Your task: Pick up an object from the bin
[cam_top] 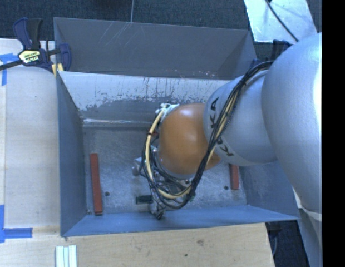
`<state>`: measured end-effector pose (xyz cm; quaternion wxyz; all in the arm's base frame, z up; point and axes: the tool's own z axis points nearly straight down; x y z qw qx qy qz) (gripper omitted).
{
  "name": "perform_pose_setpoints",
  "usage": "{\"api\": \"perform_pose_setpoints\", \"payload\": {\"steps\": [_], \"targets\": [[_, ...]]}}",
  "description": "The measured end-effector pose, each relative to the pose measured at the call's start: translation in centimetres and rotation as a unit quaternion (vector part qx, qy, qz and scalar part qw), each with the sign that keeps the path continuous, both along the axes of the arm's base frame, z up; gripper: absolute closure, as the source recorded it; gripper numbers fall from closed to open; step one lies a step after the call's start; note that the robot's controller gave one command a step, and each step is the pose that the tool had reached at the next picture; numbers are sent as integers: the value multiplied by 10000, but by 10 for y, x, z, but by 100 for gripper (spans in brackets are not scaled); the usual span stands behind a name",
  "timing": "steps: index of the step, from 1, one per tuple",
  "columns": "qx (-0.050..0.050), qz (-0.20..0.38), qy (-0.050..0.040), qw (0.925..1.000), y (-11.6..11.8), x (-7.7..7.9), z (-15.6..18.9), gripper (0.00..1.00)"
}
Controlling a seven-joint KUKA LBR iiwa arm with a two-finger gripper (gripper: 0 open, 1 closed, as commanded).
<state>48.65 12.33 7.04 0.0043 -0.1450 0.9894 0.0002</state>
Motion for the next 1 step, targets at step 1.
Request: {"api": "perform_pose_setpoints", "payload": {"steps": [1], "targets": [[4, -8, 3, 10000, 0, 2, 1, 0]]}}
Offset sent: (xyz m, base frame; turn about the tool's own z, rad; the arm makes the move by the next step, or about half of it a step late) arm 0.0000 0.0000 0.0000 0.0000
